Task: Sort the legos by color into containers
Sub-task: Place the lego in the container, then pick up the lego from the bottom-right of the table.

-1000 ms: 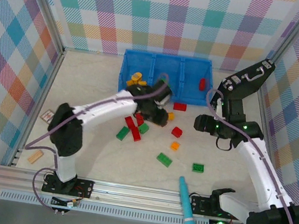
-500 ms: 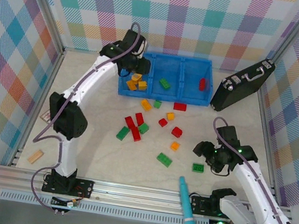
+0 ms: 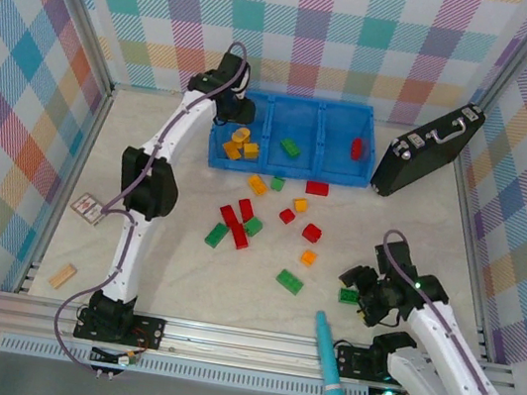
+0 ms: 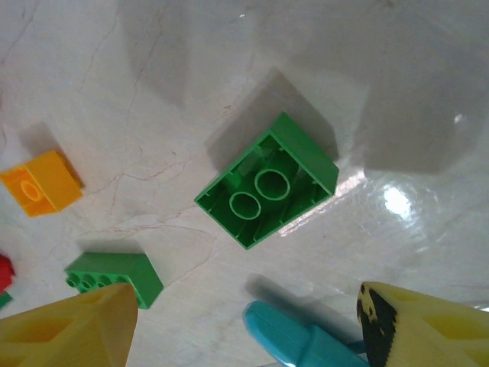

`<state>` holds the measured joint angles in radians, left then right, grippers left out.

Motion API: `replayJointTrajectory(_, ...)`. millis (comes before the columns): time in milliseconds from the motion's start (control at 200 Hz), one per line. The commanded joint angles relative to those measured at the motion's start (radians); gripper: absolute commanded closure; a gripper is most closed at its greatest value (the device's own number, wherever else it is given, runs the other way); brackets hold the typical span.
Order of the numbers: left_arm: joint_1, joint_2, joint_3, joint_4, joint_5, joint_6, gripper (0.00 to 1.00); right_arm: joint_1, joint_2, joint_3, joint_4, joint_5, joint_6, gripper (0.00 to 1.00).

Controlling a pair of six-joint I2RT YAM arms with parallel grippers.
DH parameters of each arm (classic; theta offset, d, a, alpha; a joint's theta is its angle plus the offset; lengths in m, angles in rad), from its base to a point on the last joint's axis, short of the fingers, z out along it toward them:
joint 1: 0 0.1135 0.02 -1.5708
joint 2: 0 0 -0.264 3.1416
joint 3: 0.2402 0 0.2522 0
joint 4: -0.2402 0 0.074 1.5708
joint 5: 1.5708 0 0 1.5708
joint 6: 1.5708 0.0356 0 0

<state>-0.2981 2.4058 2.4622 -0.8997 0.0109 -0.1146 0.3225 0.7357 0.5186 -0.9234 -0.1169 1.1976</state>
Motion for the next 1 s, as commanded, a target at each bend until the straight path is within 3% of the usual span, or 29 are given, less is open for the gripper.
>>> replayJointTrajectory(0,0.014,0.019,0.038,0.010,0.019,0.007,0.57,0.003,-0.070,-0.042,0.033,0.024,0.225,0.24)
replayJointTrajectory(130,0.022,0.046,0.045,0.025,0.028,-0.010,0.55,0.004,-0.095,-0.080,0.065,0.028,0.329,0.26)
replayJointTrajectory(405,0.032,0.075,0.070,0.064,0.054,-0.022,0.47,0.007,0.057,-0.040,0.084,0.020,0.388,0.26)
replayJointTrajectory(645,0.040,0.069,0.091,0.099,0.096,-0.025,0.34,0.007,0.064,-0.064,0.132,0.039,0.449,0.27)
replayJointTrajectory(995,0.048,-0.057,0.128,0.117,0.119,0.029,0.27,0.006,0.151,-0.070,0.196,0.043,0.488,0.30)
